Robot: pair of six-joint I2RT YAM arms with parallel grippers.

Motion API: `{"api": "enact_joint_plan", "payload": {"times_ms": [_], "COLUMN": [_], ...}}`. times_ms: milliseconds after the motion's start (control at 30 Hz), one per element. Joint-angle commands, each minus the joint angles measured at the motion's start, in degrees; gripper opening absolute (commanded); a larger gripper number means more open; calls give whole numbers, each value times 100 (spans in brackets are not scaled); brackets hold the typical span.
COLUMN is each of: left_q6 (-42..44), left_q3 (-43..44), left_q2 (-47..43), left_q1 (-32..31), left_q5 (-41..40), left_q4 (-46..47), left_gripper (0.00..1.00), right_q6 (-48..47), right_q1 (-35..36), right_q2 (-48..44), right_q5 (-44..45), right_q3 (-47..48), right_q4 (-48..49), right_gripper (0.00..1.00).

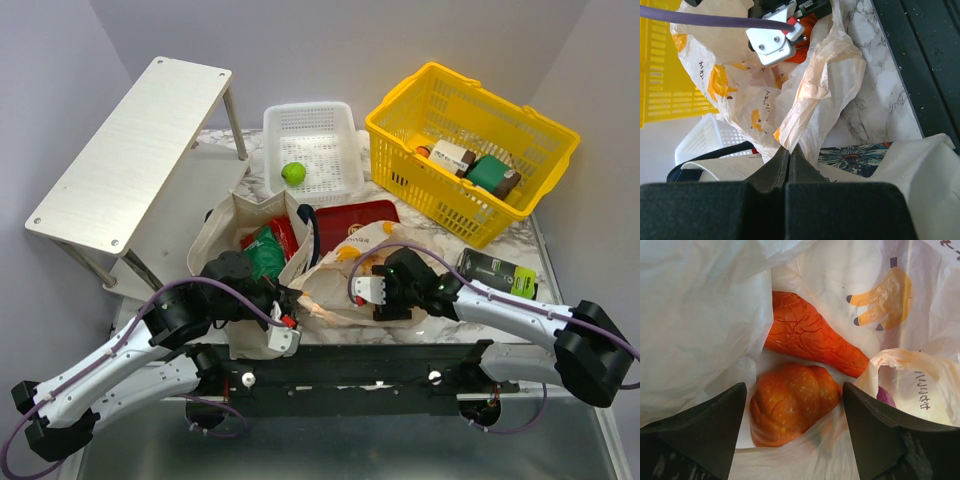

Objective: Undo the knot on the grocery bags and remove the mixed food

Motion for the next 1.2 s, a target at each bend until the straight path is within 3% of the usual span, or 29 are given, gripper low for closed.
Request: {"api": "enact_joint_plan", "payload": {"times_ms": [0,100,200,367,567,767,933,1167], "left_q6": [-169,-195,-187,-213,-274,-345,-389,-406], "left_q3": [-124,-124,-124,-106,-124,-106,-150,-264], "left_q2": [-23,-40,-40,-49,-40,-49,-75,-102], "left_q1": [-25,-25,-25,-25,-25,-25,-25,-25], "left_q5": [105,88,70,88,79,26,-9,-27], "left_q4": [93,85,50,-38,-21,-29,14,172], "left_gripper": [0,0,0,0,0,0,0,0], "right_q6": [-271,-324,-166,887,907,687,520,239], "right_q1": [-68,-86,-243,-911,-1062,-1088,-1106,-1123], "right_q2": [123,27,-35,148,464,737,834,668], "right_q5": [275,423,407,-725,-1483,-1422,-895,-516], "right_q3": [-173,-191,-16,1003,1286,1198,900,442], "right_q4": [472,612,552,-642,-1118,-1119,-847,-820], "right_gripper": [81,77,84,82,82,75,81,78]}}
